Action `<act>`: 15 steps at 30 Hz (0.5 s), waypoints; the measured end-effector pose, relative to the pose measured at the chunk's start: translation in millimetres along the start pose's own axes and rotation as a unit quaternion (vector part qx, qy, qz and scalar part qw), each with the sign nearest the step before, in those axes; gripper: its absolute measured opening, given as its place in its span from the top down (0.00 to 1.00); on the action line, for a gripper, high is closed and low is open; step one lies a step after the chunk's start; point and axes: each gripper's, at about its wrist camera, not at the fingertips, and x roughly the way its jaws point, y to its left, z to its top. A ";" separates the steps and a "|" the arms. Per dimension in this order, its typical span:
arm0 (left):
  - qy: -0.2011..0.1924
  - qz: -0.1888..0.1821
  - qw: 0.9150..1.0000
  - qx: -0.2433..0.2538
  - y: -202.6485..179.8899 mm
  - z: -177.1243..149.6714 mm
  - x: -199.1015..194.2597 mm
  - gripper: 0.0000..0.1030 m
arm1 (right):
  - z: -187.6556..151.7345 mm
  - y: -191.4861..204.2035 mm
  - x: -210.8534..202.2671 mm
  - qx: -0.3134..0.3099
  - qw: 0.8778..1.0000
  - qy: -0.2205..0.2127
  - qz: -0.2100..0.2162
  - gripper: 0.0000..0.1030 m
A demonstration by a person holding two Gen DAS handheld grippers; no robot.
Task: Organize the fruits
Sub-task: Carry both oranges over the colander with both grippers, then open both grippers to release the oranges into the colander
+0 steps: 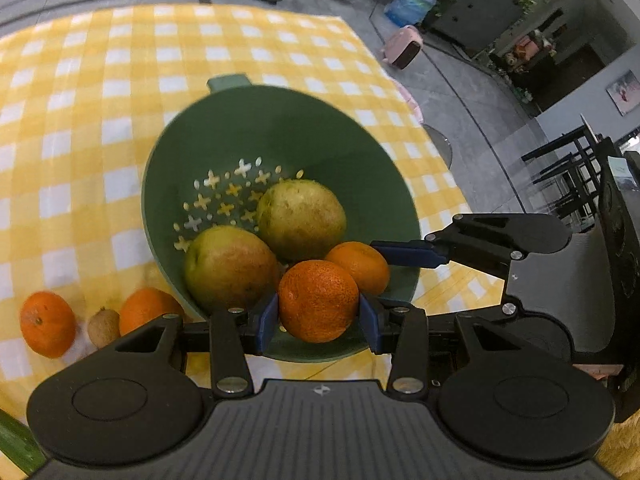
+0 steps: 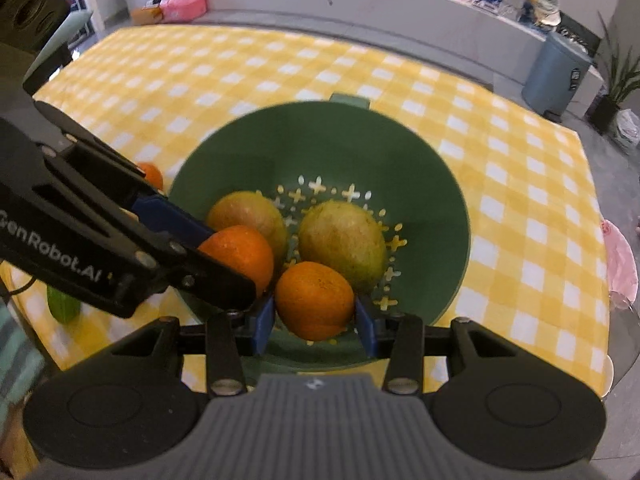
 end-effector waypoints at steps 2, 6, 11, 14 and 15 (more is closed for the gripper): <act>0.006 0.004 1.000 -0.004 1.3 0.6 3.1 0.52 | -0.4 -2.8 4.1 0.003 1.000 0.008 0.007 0.60; 0.006 0.011 1.000 -0.004 0.9 1.1 4.7 0.52 | 0.0 -2.8 8.1 0.002 1.000 0.012 0.009 0.60; 0.006 0.019 1.000 -0.001 -0.1 0.1 3.5 0.52 | 0.8 -4.0 7.4 0.006 1.000 0.013 0.007 0.58; 0.004 0.023 1.000 0.002 -1.8 0.1 4.4 0.52 | 0.0 -4.7 3.7 0.010 1.000 0.009 0.007 0.54; 0.003 0.024 1.000 0.001 -1.7 -0.4 3.8 0.51 | -0.7 -4.7 1.8 0.012 1.000 0.006 0.006 0.54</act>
